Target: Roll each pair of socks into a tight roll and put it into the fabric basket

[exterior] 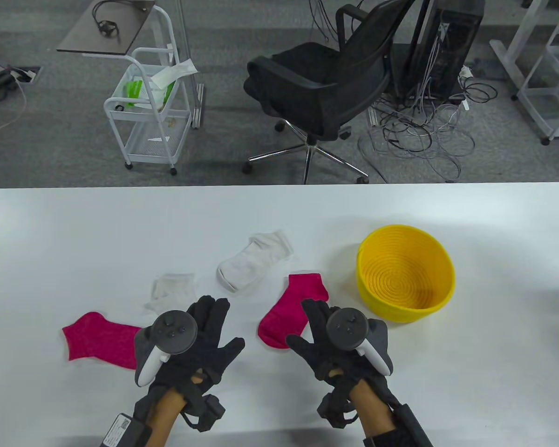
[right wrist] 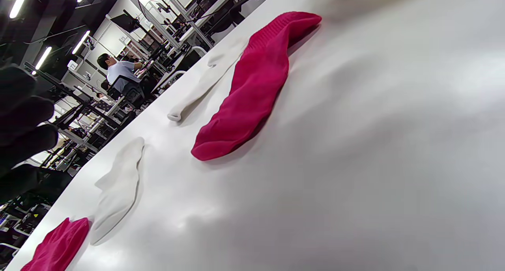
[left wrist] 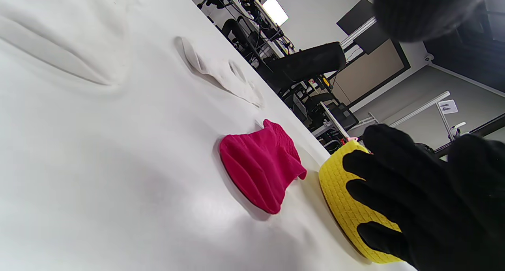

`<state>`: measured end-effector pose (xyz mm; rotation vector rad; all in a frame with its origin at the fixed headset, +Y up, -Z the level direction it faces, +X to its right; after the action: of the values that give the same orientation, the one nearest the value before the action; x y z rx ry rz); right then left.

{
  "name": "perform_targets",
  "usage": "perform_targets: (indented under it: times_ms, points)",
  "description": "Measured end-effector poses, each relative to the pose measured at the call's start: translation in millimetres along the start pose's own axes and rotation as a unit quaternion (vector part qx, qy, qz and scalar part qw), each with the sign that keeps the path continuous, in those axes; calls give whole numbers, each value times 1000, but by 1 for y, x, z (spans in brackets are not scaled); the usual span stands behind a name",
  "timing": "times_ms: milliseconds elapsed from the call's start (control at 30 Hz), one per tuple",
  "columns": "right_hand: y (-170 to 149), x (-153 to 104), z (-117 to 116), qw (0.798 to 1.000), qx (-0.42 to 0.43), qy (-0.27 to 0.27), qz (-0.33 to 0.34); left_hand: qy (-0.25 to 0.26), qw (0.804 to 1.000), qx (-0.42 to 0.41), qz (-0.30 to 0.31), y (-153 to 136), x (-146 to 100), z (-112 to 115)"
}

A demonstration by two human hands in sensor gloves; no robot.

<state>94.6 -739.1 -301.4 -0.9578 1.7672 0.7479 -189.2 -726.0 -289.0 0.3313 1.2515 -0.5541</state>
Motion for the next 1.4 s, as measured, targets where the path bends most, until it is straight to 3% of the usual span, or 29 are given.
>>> perform_targets:
  times_ms: [200,367,533,633,900,1100,1200,1400]
  points:
    - [4,-4,11,1000,8,-27,8,-5,1000,-18,1,2,-1,-1]
    - [7,-8,39,996,56,-74,-3,9,999,-34,19,10,-6,-12]
    - [5,23,61,987,-10,-106,-124,18,998,-43,33,16,-12,-19]
    - [6,51,57,977,-97,-83,-172,21,998,-44,34,16,-14,-22]
    - [-1,109,39,942,-188,-74,-267,26,998,-50,30,14,-18,-30]
    - [-13,134,23,927,-215,-67,-300,26,999,-41,22,13,-17,-30]
    - [-14,142,24,912,-252,-89,-311,20,999,-29,19,13,-16,-27]
    - [-14,154,20,903,-283,-116,-302,13,1000,-21,17,13,-15,-25]
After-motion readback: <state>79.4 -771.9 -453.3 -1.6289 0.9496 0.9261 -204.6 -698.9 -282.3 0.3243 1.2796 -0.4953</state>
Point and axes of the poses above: the tracker on the back of each hand, its own y axis roughly to the thumb side, its own x axis roughly from the wrist to the fingertips, z = x × y, the point moved 3 cm from there along x, roughly from the wrist to the fingertips, and after that the axes turned 9 degrees about -x, right-handed, at the moved point
